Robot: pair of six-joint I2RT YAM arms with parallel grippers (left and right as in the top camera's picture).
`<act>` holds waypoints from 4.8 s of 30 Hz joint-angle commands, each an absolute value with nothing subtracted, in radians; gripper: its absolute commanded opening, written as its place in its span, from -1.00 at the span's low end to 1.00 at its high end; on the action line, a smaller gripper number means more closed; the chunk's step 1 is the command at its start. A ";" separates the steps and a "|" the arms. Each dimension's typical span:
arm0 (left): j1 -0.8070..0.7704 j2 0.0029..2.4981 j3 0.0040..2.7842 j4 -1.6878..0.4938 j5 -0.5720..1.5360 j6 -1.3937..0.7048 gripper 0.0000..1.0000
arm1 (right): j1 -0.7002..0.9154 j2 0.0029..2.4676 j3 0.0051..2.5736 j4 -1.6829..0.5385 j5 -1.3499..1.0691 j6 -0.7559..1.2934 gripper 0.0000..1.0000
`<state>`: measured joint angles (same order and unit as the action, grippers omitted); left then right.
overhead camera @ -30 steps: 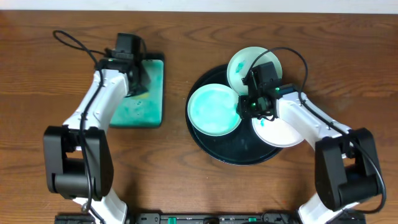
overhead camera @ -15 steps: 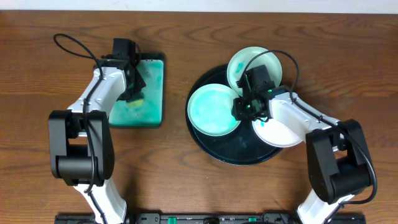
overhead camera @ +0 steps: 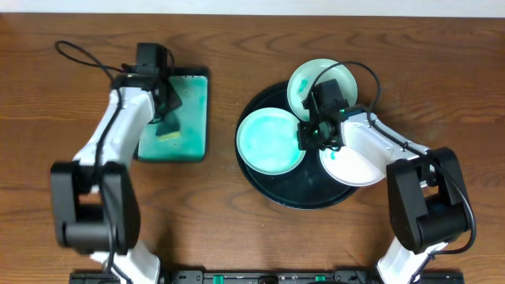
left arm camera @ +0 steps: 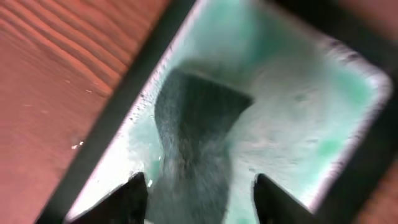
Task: Clean dirty plates on tray and stack at the side
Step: 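Grasp the scrubbed pale green plate rim with the right gripper and lift, then carry the plate right and set it on the table beside the tray, then move the right gripper back and grip the remaining pale green plate's rim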
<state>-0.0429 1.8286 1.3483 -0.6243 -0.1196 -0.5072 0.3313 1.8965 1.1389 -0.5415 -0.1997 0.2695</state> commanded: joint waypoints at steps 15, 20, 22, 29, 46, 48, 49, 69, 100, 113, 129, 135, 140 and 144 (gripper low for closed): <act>-0.039 1.711 1.354 -0.644 -0.144 -0.508 0.62 | 0.531 1.920 1.649 -1.082 0.516 0.184 -0.98; -0.038 1.711 1.354 -0.644 -0.147 -0.490 0.62 | 0.603 1.920 1.777 -1.206 0.773 0.115 -0.98; -0.038 1.711 1.354 -0.644 -0.147 -0.490 0.63 | 0.630 1.920 1.800 -1.223 0.847 0.053 -0.98; -0.038 1.711 1.354 -0.644 -0.147 -0.490 0.63 | 0.745 1.920 1.810 -1.222 1.130 -0.172 -0.98; -0.038 1.711 1.352 -0.647 -0.147 -0.490 0.64 | 0.912 1.920 1.810 -1.155 1.366 -0.467 -0.98; -0.038 1.711 1.352 -0.647 -0.147 -0.490 0.64 | 0.912 1.920 1.810 -1.155 1.368 -0.466 -0.98; -0.038 1.711 1.352 -0.647 -0.147 -0.490 0.64 | 0.912 1.920 1.810 -1.155 1.368 -0.466 -0.98; -0.038 1.711 1.352 -0.655 -0.147 -0.490 0.64 | 0.580 1.920 1.810 -1.114 0.374 -0.233 -0.97; -0.038 1.711 1.352 -0.655 -0.146 -0.490 0.65 | -0.639 2.178 1.776 -0.823 -0.489 0.067 -0.97; -0.038 1.711 1.352 -0.648 -0.146 -0.490 0.64 | -0.686 2.248 1.777 -0.839 -0.491 0.066 -0.51; -0.038 1.711 1.352 -0.650 -0.146 -0.490 0.64 | -0.567 1.960 1.780 -0.846 -0.547 -0.017 0.68; -0.038 1.711 1.352 -0.651 -0.146 -0.490 0.64 | -0.362 1.942 1.780 -0.827 -0.469 -0.174 0.76; -0.038 1.711 1.352 -0.651 -0.146 -0.490 0.65 | -0.192 2.016 1.780 -0.766 -0.367 -0.213 0.83; -0.038 1.711 1.352 -0.652 -0.146 -0.490 0.65 | -0.109 2.084 1.780 -0.733 -0.327 -0.242 0.91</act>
